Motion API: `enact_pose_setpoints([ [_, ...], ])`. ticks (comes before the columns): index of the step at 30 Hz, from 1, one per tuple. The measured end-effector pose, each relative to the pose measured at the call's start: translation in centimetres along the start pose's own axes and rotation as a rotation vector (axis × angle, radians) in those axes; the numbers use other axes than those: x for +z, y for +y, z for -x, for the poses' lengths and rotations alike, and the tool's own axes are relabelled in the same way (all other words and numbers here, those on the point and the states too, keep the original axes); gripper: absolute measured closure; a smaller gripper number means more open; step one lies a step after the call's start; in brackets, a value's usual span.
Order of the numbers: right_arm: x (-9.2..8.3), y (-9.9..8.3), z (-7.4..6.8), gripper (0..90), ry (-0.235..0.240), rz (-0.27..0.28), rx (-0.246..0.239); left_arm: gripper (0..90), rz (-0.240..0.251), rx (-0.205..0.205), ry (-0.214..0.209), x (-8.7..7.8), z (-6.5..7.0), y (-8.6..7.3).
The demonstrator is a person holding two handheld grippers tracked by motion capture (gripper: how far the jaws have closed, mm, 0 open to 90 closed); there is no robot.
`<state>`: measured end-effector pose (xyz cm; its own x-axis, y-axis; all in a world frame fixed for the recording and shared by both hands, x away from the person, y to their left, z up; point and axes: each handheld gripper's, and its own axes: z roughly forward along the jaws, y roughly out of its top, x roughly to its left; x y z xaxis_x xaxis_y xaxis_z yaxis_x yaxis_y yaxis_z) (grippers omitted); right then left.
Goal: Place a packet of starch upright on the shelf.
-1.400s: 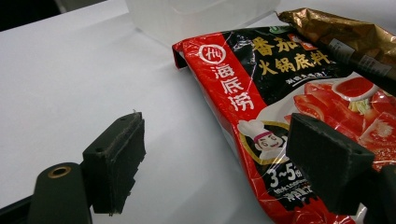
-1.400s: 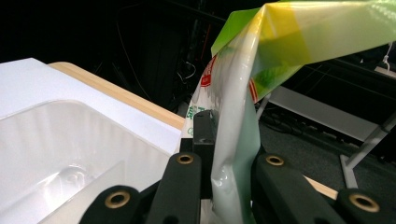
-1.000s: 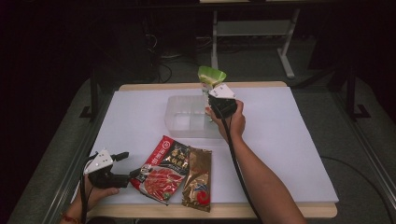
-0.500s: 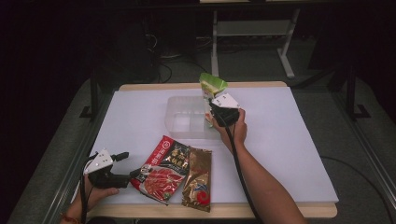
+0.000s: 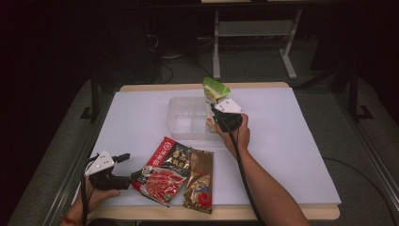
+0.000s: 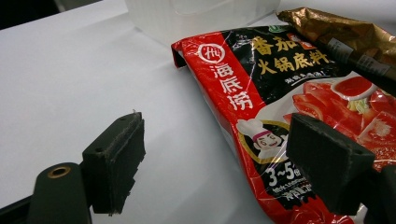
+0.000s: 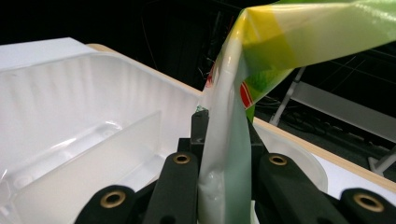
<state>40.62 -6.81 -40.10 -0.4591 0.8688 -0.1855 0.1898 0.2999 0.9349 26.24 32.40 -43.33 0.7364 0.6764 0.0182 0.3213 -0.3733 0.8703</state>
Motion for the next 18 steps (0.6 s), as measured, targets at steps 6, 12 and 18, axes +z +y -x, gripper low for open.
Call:
enact_pose_setpoints([
  [6, -0.28, -0.34, 0.02, 80.8, 0.008, -0.002, -0.001, 19.0, -0.003, 0.002, 0.001, 0.01, 0.05, -0.01],
  [12, -0.45, -0.47, -0.01, 80.8, 0.012, -0.001, -0.002, 19.0, -0.005, 0.001, -0.001, 0.02, 0.07, -0.03],
  [18, -0.63, -0.62, -0.01, 80.7, 0.018, -0.006, -0.008, 19.0, -0.004, 0.001, -0.001, 0.03, 0.09, -0.03],
])
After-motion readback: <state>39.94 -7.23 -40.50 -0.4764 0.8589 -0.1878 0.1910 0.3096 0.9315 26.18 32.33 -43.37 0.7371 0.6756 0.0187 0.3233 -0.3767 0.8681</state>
